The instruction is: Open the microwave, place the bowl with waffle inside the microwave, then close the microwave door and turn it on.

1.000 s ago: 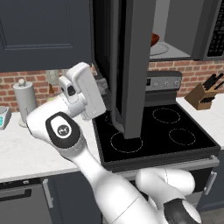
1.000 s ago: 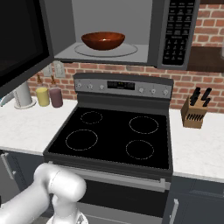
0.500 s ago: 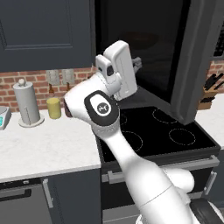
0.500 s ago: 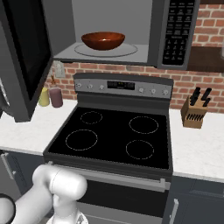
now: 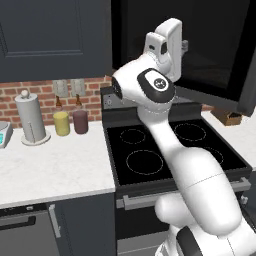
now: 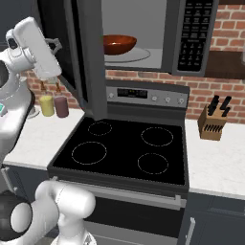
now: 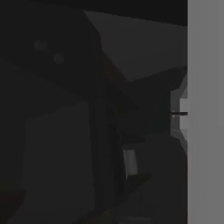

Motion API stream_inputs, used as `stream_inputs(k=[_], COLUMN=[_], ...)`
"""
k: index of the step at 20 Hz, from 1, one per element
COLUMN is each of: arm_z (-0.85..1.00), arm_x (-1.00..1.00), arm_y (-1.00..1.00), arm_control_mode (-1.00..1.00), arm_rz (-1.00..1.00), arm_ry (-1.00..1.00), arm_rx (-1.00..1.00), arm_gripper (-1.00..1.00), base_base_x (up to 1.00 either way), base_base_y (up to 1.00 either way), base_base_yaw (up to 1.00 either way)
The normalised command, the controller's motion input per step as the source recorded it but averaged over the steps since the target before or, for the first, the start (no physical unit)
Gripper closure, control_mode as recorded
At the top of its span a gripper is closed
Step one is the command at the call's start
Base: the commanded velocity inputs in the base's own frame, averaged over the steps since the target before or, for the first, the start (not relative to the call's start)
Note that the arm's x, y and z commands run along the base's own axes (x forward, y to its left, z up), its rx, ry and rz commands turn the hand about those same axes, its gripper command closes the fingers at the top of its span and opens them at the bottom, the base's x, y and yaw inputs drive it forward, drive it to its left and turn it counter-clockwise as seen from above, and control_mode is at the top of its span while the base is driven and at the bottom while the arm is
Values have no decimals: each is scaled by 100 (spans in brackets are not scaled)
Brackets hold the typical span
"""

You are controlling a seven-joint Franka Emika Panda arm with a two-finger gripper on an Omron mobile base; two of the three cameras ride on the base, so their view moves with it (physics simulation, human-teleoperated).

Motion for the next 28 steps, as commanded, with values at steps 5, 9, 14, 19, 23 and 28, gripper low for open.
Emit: stream_inputs(k=[5, 9, 14, 19, 23, 28], arm_z=[43, 2, -40, -15, 0, 0], arm_x=[95, 100, 100, 100, 100, 100], arm_y=[-37, -54, -53, -55, -48, -31], arm_control_mode=[-100, -100, -100, -100, -100, -100], arm_rz=[27, 44, 48, 46, 46, 41], arm_ry=[0, 9, 5, 0, 0, 0], arm_rx=[29, 37, 31, 31, 32, 30], arm_gripper=[100, 100, 100, 100, 100, 100], base_base_x=[0, 0, 0, 0, 0, 0], base_base_y=[0, 0, 0, 0, 0, 0], base_base_yaw=[0, 0, 0, 0, 0, 0])
